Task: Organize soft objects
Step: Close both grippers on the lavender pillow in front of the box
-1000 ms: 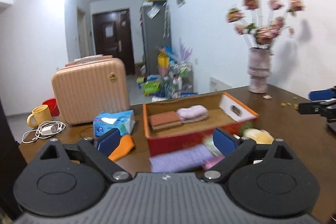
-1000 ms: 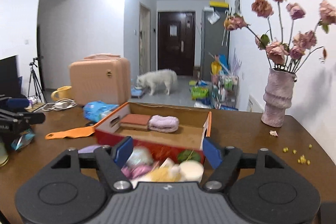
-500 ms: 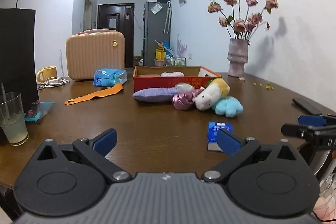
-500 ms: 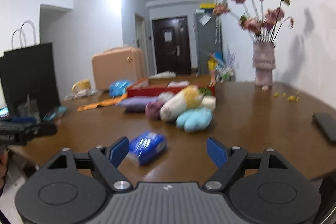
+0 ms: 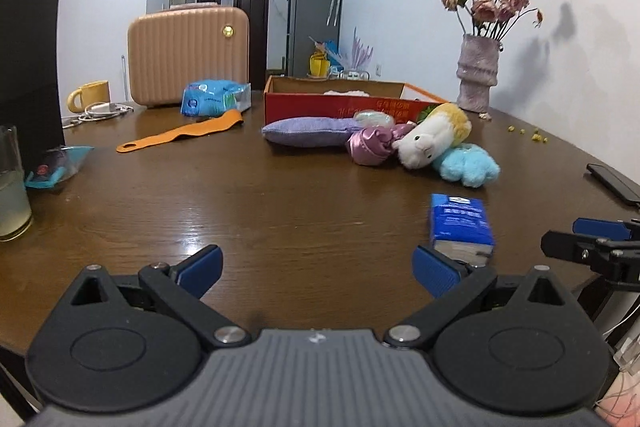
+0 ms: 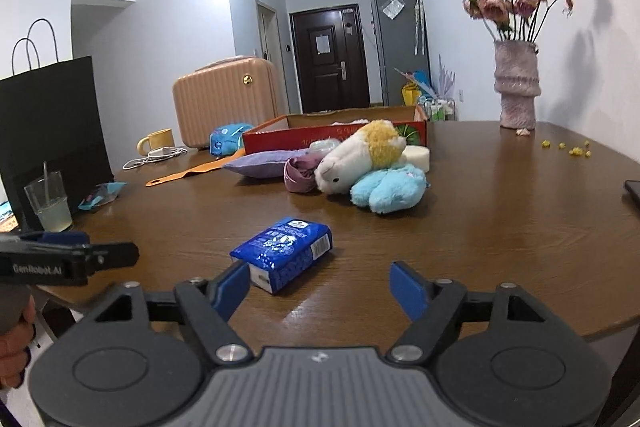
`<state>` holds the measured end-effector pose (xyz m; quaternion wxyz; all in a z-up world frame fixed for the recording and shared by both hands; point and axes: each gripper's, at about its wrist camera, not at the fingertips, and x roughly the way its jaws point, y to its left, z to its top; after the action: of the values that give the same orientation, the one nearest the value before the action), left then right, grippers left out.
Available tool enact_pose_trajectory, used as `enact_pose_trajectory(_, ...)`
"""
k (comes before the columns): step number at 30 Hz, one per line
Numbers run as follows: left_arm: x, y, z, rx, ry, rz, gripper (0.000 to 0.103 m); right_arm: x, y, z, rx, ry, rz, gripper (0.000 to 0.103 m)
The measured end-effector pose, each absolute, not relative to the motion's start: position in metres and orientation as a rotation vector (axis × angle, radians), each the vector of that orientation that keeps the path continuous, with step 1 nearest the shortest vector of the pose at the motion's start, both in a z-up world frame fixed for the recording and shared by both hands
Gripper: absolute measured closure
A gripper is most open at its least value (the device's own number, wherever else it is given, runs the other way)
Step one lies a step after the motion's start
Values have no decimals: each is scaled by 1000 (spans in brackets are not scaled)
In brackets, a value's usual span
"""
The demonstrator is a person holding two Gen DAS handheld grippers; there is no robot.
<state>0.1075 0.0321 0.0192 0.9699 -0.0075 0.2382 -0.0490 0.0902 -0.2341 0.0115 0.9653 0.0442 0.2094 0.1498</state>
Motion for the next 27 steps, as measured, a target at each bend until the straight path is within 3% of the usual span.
enact_pose_trajectory(5, 147, 39, 24, -37, 496, -103, 0, 130, -222, 17, 107, 438, 336, 43)
enact_pose_trajectory(11, 241, 64, 53, -103, 464, -123, 1, 212, -191, 45, 93, 443, 436, 49)
enact_pose_trajectory(17, 364, 85, 51, -155, 555, -124, 13, 347, -148, 64, 87, 593, 468, 48)
enact_pose_trajectory(20, 405, 98, 32, -243, 644, -187, 28, 402, -133, 55, 141, 698, 439, 48)
enact_pose_trajectory(21, 415, 103, 24, -303, 680, -226, 39, 413, -128, 51, 158, 724, 429, 49)
enact_pose_trajectory(22, 421, 108, 18, -346, 708, -251, 58, 421, -125, 47, 172, 740, 428, 53)
enact_pose_trajectory(24, 422, 114, 9, -399, 728, -284, 65, 427, -121, 36, 181, 754, 419, 66)
enact_pose_trajectory(26, 416, 116, 11, -388, 715, -296, 84, 428, -120, 27, 192, 751, 425, 97)
enact_pose_trajectory(27, 412, 117, 13, -390, 714, -303, 89, 428, -118, 23, 198, 759, 442, 102)
